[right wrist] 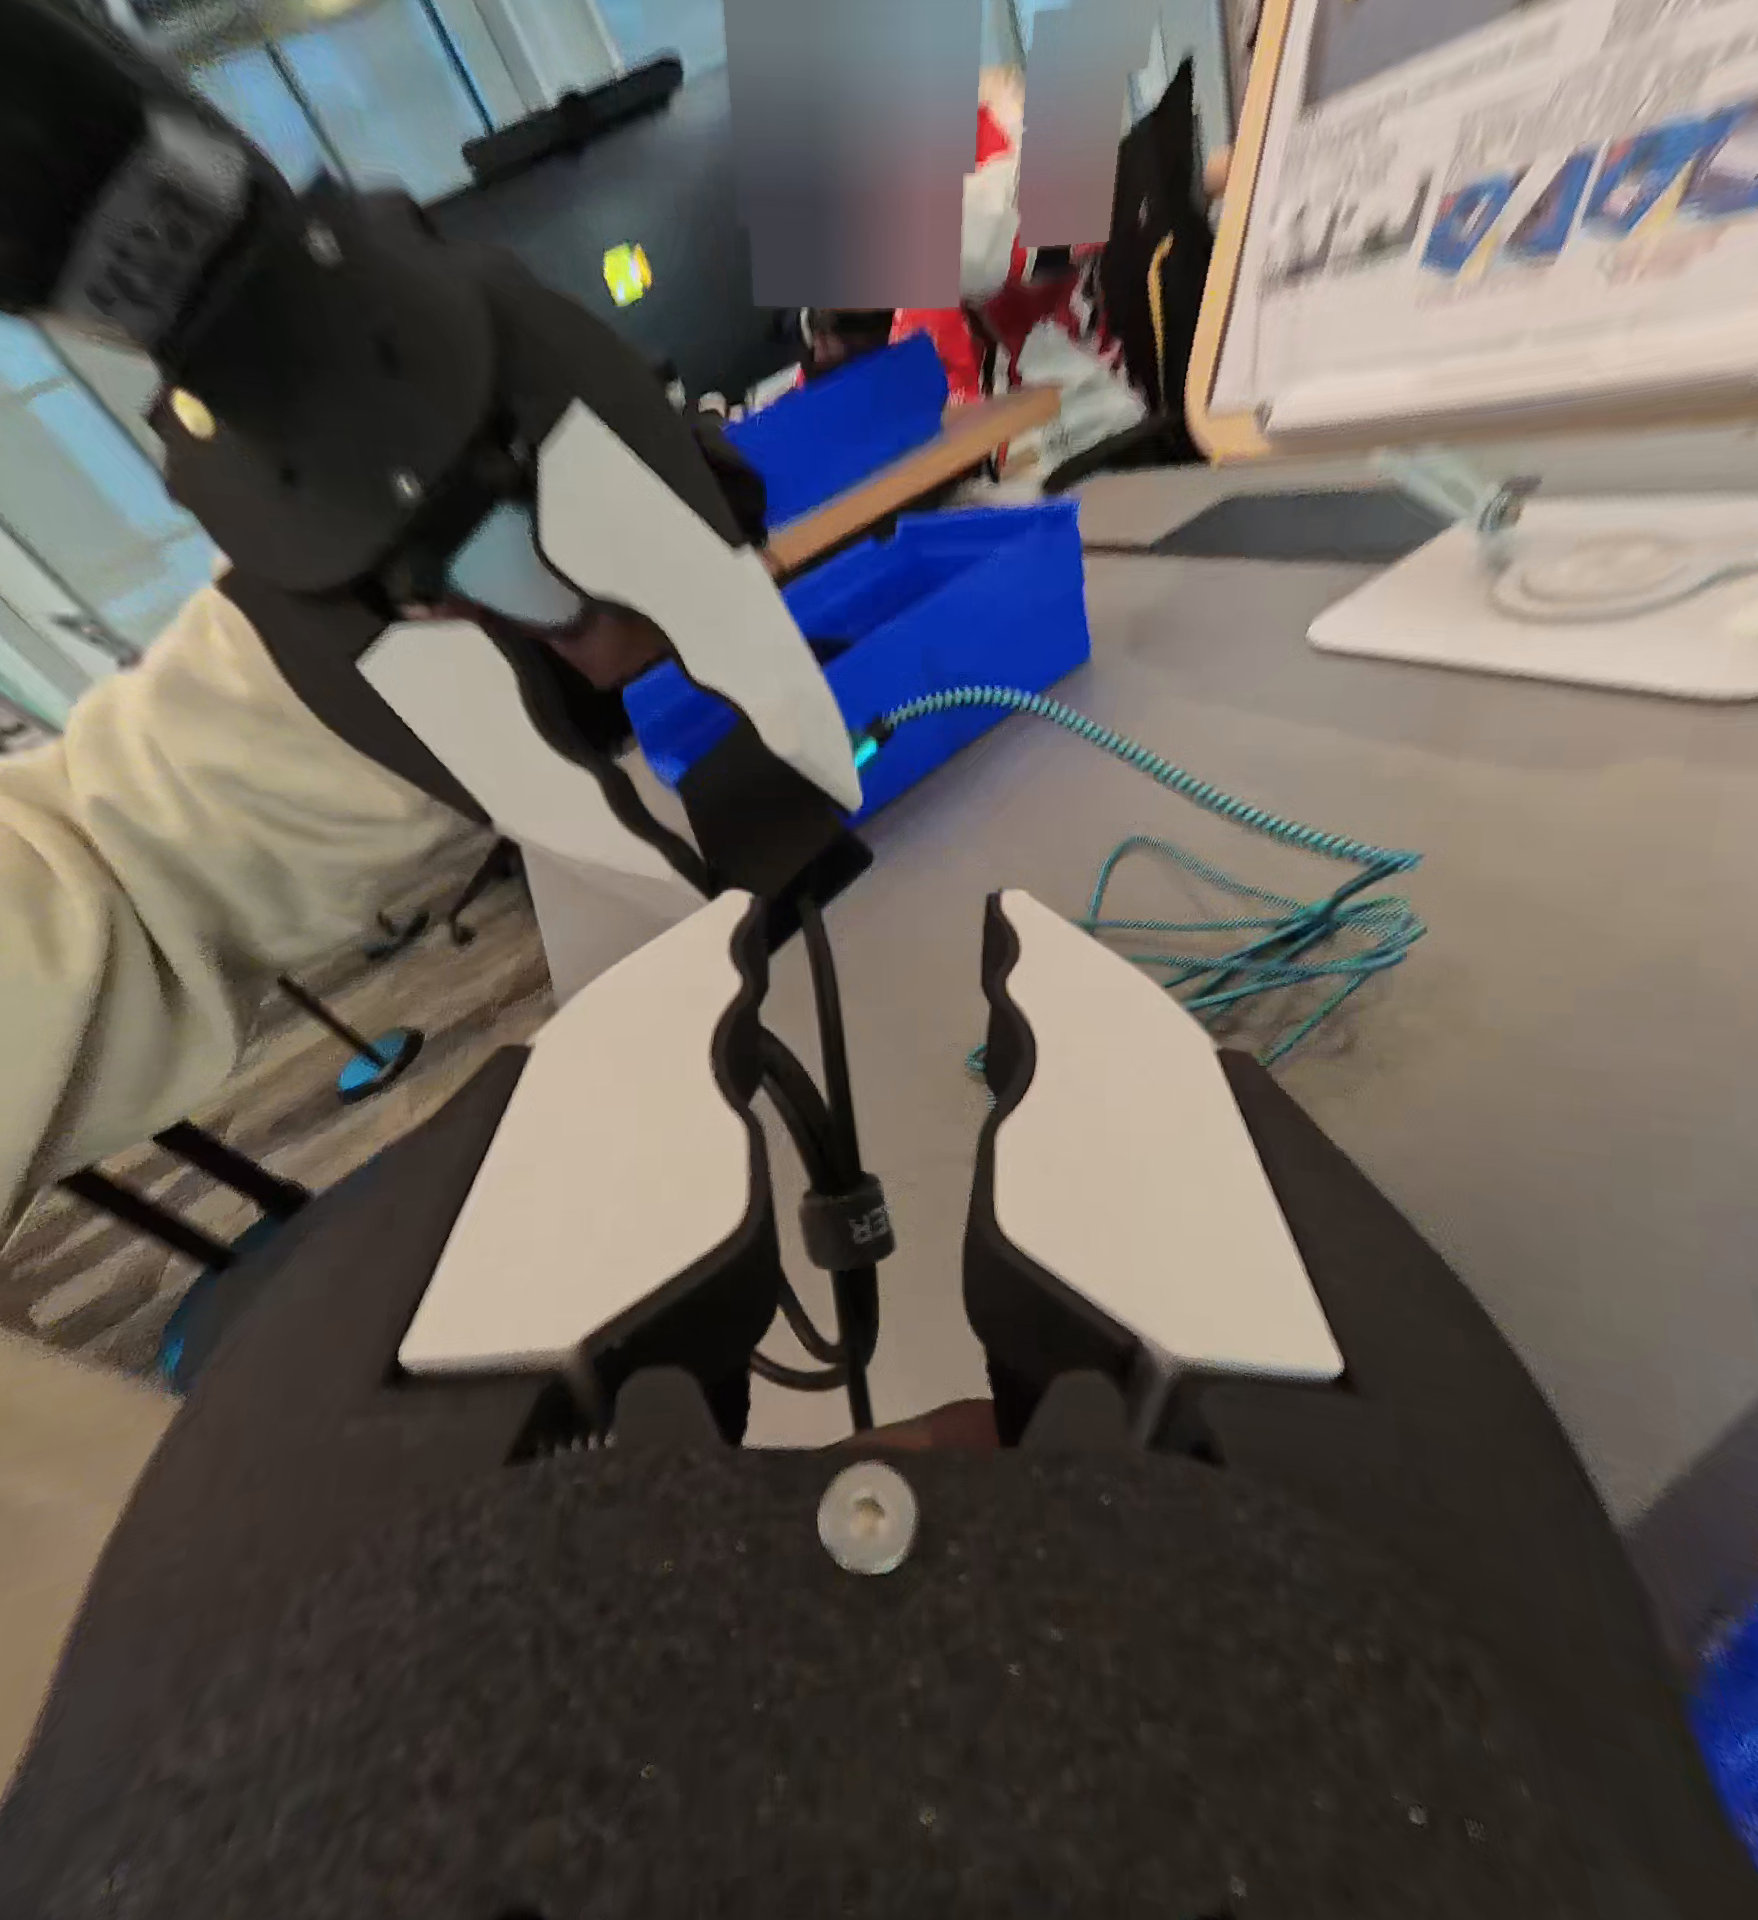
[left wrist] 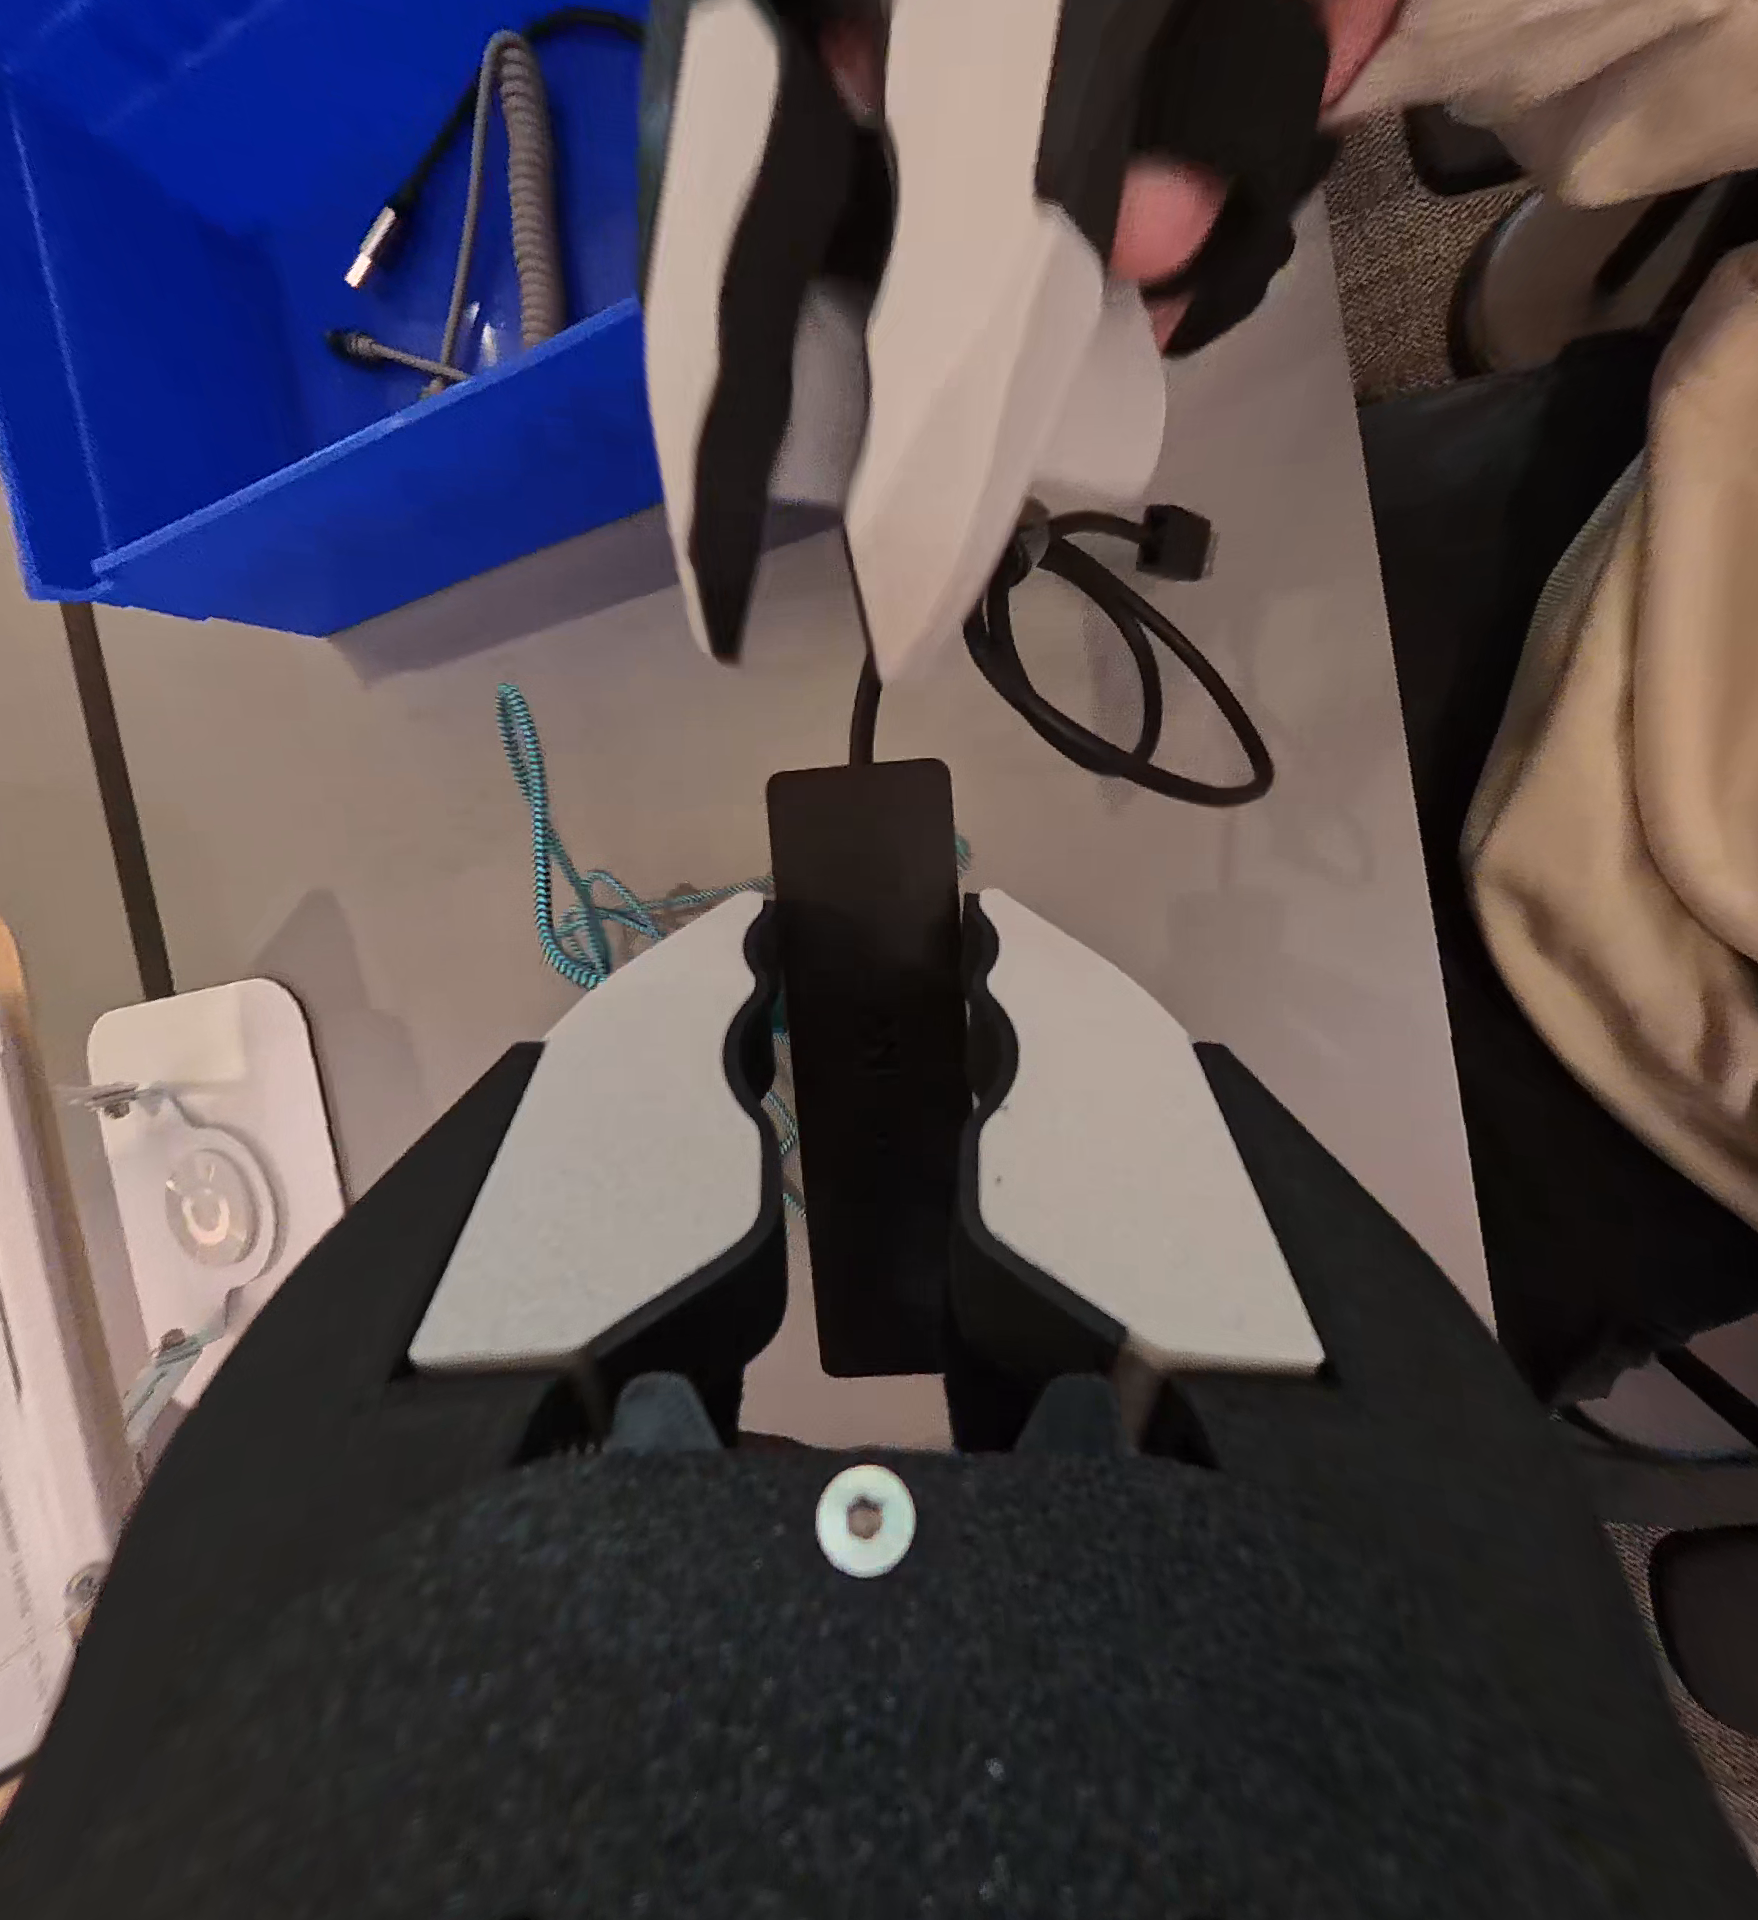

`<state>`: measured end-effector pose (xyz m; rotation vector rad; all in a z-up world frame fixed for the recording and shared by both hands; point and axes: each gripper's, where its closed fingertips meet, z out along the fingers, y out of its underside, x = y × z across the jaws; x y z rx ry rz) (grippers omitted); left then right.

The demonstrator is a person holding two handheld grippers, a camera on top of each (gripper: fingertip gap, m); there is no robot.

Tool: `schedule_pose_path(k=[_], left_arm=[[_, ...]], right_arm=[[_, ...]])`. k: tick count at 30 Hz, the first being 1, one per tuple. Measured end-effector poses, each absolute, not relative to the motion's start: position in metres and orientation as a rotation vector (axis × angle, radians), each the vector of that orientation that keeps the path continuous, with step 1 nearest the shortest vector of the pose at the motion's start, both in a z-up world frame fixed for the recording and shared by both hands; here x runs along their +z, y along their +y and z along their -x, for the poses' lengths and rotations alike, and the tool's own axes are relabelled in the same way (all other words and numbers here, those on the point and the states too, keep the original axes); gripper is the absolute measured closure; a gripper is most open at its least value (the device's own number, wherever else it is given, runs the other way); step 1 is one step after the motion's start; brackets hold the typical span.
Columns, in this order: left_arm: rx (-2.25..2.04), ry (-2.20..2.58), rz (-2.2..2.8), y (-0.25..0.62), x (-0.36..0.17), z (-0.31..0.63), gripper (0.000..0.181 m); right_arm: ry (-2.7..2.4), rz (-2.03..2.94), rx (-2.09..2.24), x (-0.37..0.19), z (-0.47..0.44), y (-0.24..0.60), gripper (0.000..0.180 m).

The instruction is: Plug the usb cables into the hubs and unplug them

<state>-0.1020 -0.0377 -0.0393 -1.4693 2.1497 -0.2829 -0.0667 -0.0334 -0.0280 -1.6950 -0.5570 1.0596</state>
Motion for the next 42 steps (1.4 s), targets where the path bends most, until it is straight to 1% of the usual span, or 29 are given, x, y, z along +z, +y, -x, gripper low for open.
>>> schedule_pose_path(k=[2,3,4,5,6,8,11,13,14,17,21,23,24,26,29,32,35,36,38,39,42], left_arm=[[-0.282,2.173,1.473,-0.038,-0.045,0.105,0.149],[-0.265,2.179,1.471,-0.037,-0.049,0.108,0.149],[-0.261,2.176,1.47,-0.035,-0.051,0.109,0.149],[-0.263,2.178,1.471,-0.034,-0.054,0.111,0.149],[-0.257,2.182,1.474,-0.033,-0.057,0.113,0.149],[-0.24,2.162,1.469,-0.028,-0.062,0.116,0.149],[-0.253,2.068,1.484,-0.019,-0.064,0.118,0.147],[-0.282,1.991,1.519,-0.014,-0.063,0.124,0.13],[-0.307,1.941,1.532,-0.012,-0.061,0.127,0.125],[-0.418,1.755,1.599,-0.006,-0.055,0.141,0.122],[-0.604,1.402,1.768,0.004,-0.058,0.163,0.127],[-0.747,1.208,1.865,0.005,-0.066,0.172,0.134],[-0.812,1.123,1.899,0.004,-0.071,0.174,0.134],[-0.867,0.938,1.976,0.01,-0.083,0.179,0.141],[-0.987,0.725,2.022,0.012,-0.094,0.177,0.138],[-1.25,0.542,1.979,0.014,-0.084,0.167,0.13],[-1.448,0.409,1.933,0.021,-0.075,0.165,0.128],[-1.5,0.397,1.925,0.021,-0.073,0.163,0.124],[-1.585,0.347,1.877,0.025,-0.066,0.164,0.125],[-1.6,0.328,1.863,0.028,-0.064,0.164,0.127],[-1.564,0.348,1.844,0.033,-0.063,0.164,0.151]], right_arm=[[-0.621,1.758,1.099,-0.047,0.081,-0.037,0.141],[-0.625,1.761,1.136,-0.051,0.085,-0.038,0.145],[-0.631,1.759,1.192,-0.054,0.09,-0.04,0.15],[-0.643,1.749,1.27,-0.054,0.095,-0.045,0.162],[-0.644,1.743,1.336,-0.055,0.099,-0.048,0.17],[-0.641,1.774,1.348,-0.064,0.104,-0.044,0.177],[-0.606,1.751,1.306,-0.069,0.107,-0.035,0.177],[-0.566,1.765,1.243,-0.075,0.108,-0.026,0.176],[-0.55,1.77,1.209,-0.078,0.107,-0.023,0.176],[-0.514,1.755,1.16,-0.081,0.105,-0.017,0.177],[-0.471,1.712,1.145,-0.08,0.105,-0.012,0.176],[-0.444,1.689,1.128,-0.079,0.106,-0.01,0.177],[-0.437,1.679,1.119,-0.078,0.107,-0.01,0.177],[-0.427,1.659,1.088,-0.076,0.11,-0.01,0.177],[-0.428,1.63,1.046,-0.073,0.117,-0.011,0.177],[-0.445,1.596,1.033,-0.071,0.126,-0.015,0.177],[-0.458,1.563,1.021,-0.068,0.131,-0.019,0.176],[-0.457,1.551,1.02,-0.066,0.131,-0.02,0.177],[-0.468,1.545,1.018,-0.066,0.133,-0.021,0.177],[-0.471,1.551,1.021,-0.068,0.134,-0.021,0.176],[-0.457,1.564,1.054,-0.071,0.136,-0.022,0.177]])
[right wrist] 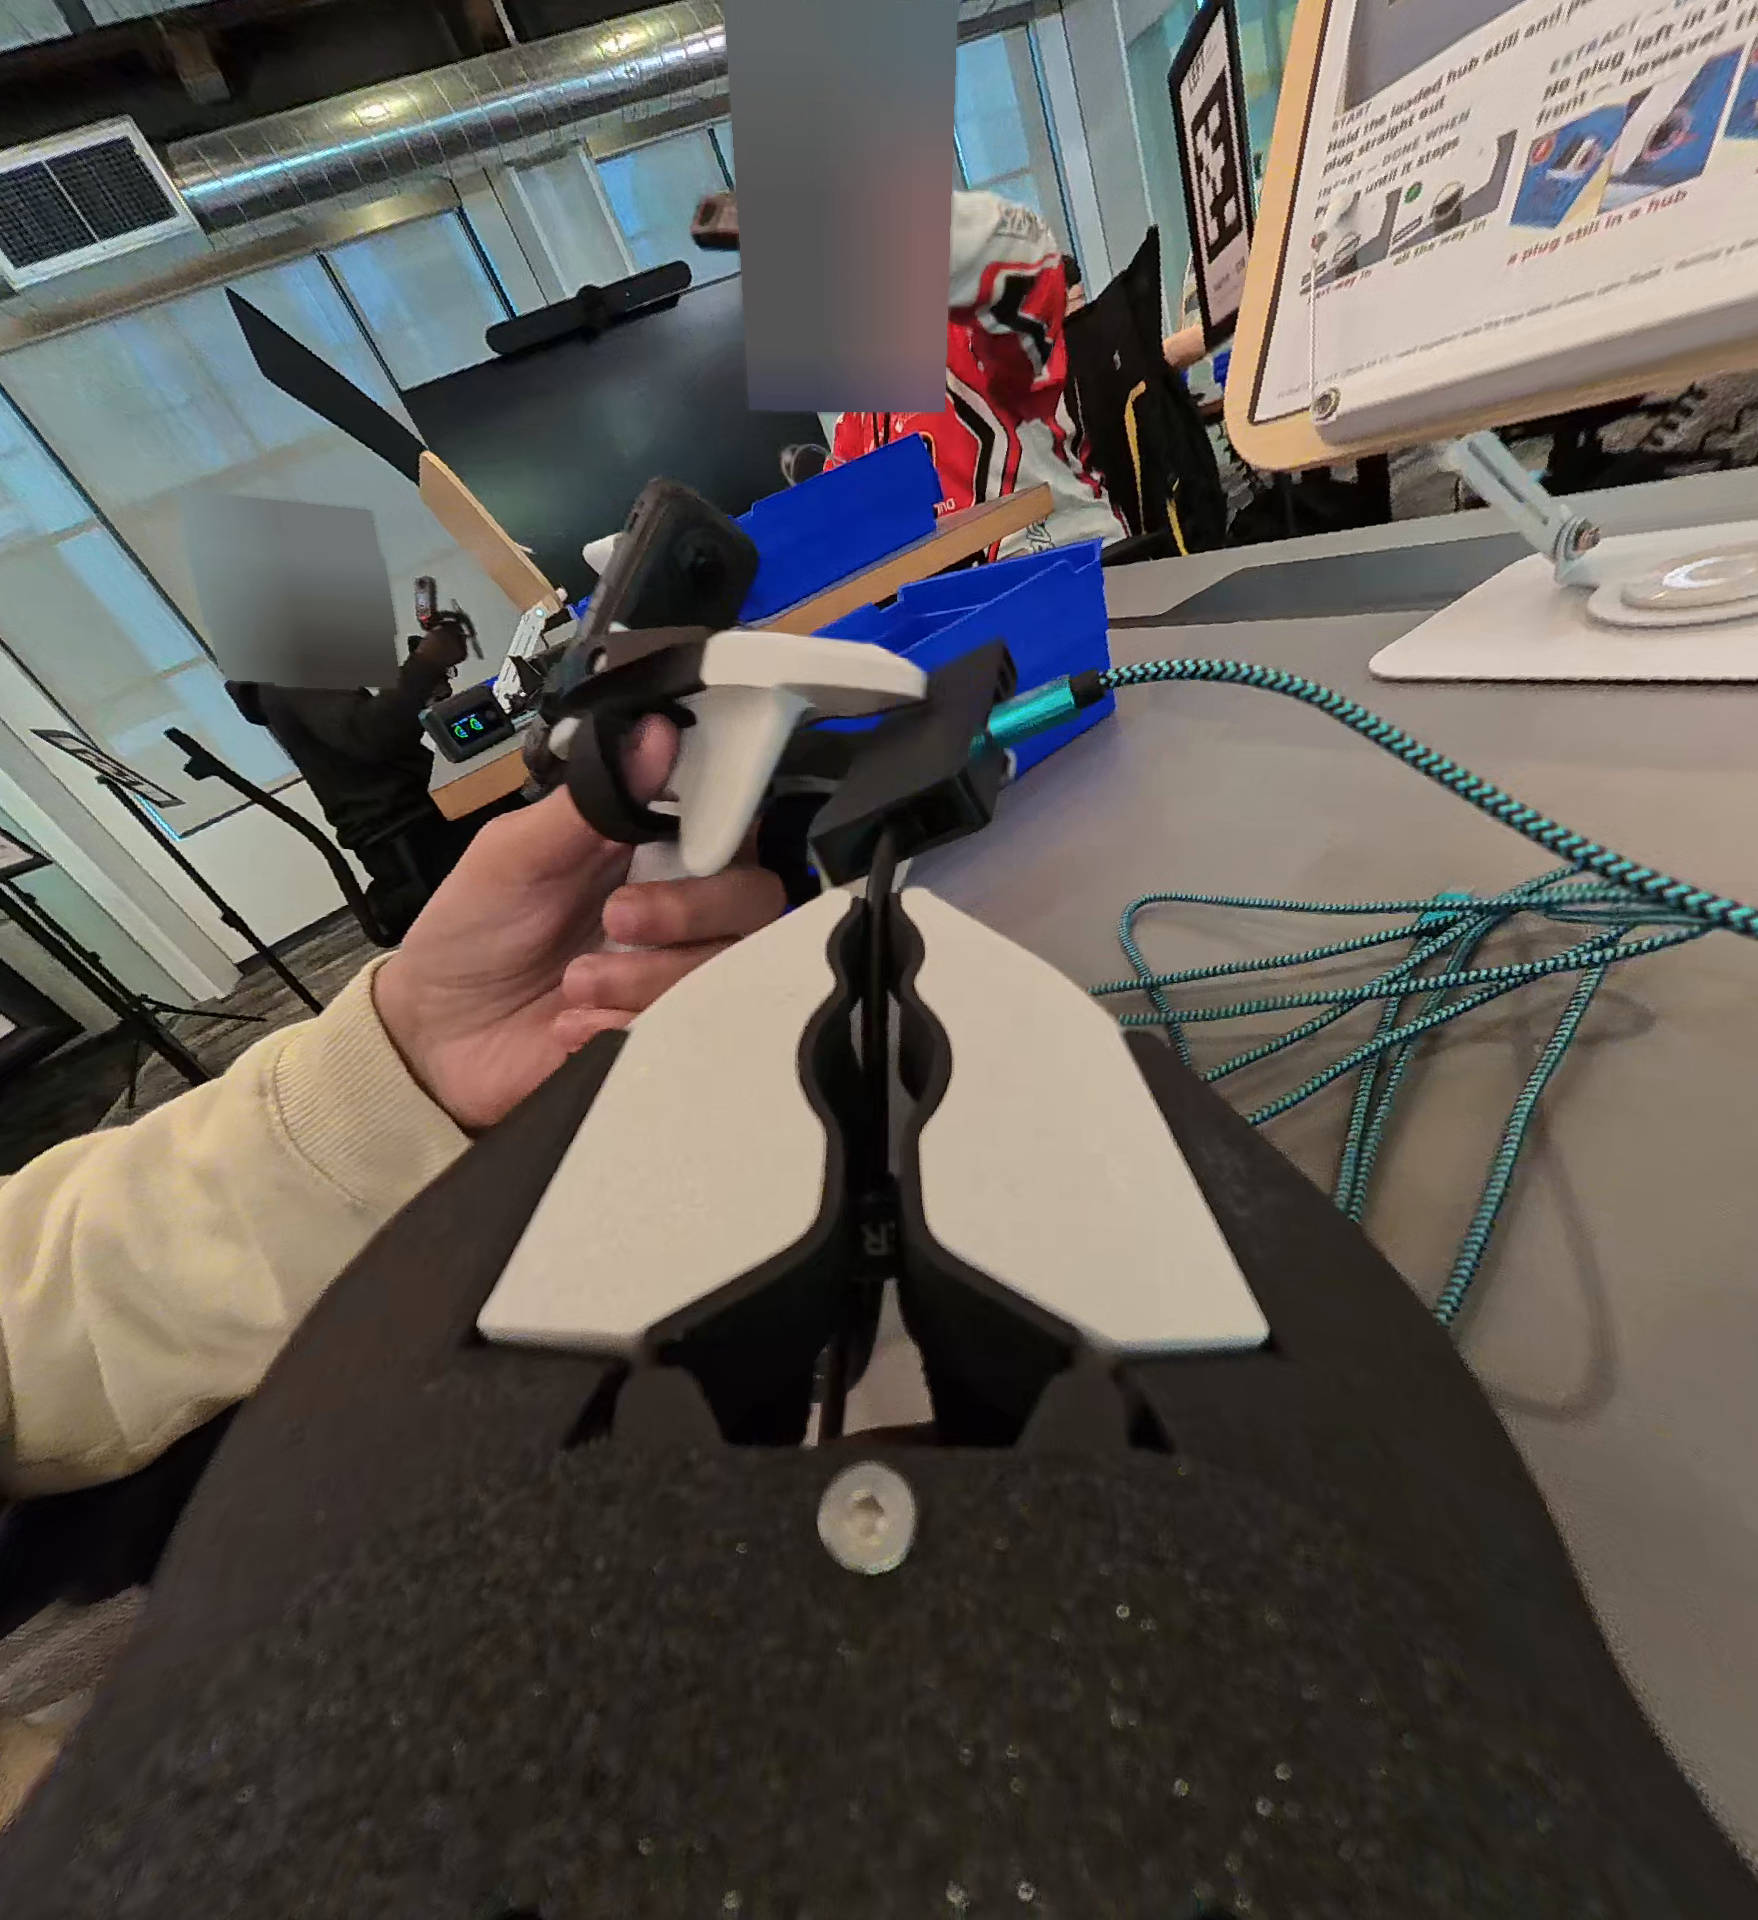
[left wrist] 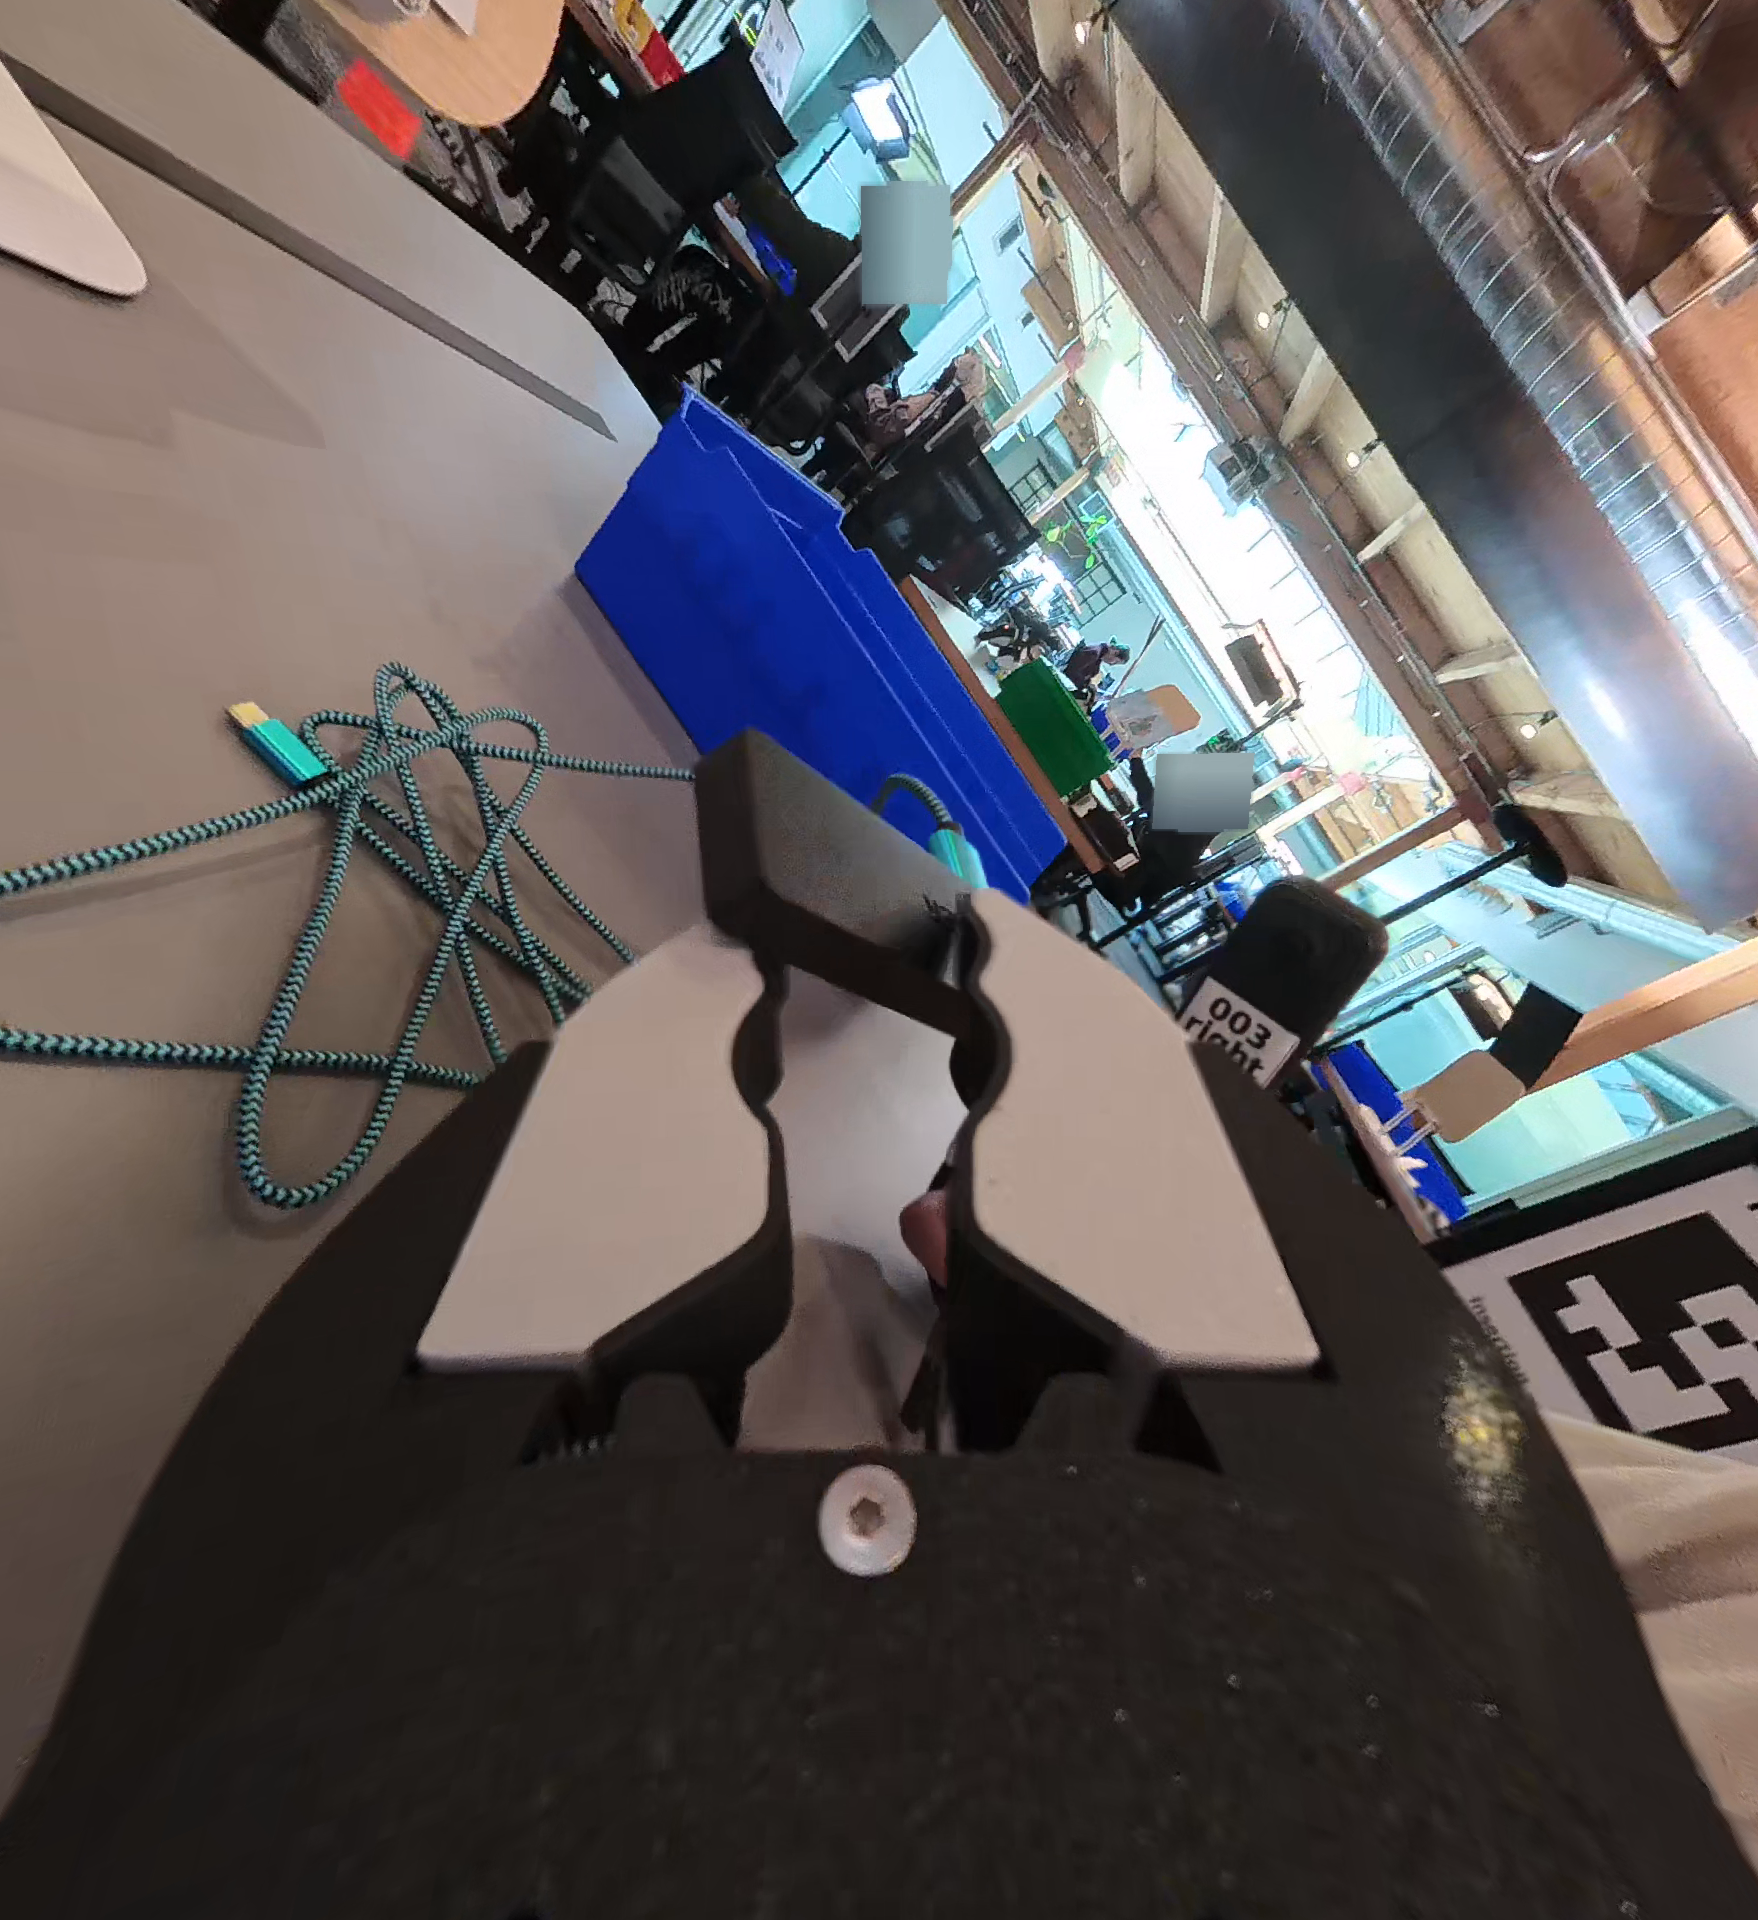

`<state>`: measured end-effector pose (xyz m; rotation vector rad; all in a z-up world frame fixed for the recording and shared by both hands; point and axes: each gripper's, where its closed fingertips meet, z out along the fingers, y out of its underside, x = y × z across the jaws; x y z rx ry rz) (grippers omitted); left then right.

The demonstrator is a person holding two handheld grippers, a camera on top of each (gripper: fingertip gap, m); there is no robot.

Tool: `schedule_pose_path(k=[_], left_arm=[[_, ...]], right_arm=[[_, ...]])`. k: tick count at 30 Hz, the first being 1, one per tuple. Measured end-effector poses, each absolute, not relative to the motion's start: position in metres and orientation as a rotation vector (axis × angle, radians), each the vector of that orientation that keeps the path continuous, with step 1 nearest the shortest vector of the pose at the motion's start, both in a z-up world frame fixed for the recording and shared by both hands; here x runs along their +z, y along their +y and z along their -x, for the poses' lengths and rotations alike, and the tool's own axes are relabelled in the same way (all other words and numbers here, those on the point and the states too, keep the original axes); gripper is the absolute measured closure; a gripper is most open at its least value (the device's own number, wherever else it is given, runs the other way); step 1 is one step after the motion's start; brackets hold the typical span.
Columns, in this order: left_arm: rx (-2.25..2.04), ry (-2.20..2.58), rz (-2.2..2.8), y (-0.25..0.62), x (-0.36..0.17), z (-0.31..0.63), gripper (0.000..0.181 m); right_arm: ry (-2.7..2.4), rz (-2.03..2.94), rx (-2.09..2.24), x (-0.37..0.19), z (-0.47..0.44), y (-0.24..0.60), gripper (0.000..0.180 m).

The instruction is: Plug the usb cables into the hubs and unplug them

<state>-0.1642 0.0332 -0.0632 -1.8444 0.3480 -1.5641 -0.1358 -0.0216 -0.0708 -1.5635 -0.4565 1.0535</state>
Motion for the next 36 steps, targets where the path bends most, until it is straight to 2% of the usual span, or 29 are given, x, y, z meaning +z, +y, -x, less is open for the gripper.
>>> schedule_pose_path(k=[7,10,12,22,34,35,36], left_arm=[[-1.592,0.508,1.844,0.034,-0.046,0.161,0.166],[-1.555,0.67,1.851,0.034,-0.037,0.164,0.171],[-1.553,0.804,1.855,0.032,-0.036,0.168,0.171],[-1.463,1.396,1.79,0.017,-0.048,0.169,0.17],[-1.616,1.565,1.519,0.01,-0.038,0.144,0.17],[-1.615,1.567,1.519,0.01,-0.041,0.143,0.17],[-1.611,1.564,1.517,0.011,-0.043,0.142,0.17]], right_arm=[[-0.53,1.752,1.16,-0.098,0.16,-0.03,0.175],[-0.568,1.765,1.192,-0.099,0.164,-0.033,0.149],[-0.589,1.754,1.199,-0.094,0.158,-0.035,0.145],[-0.7,1.667,0.918,-0.058,0.111,-0.02,0.148],[-0.766,1.599,1.084,-0.075,0.147,0.005,0.15],[-0.782,1.598,1.098,-0.076,0.149,0.003,0.153],[-0.798,1.599,1.097,-0.077,0.149,0.002,0.172]])
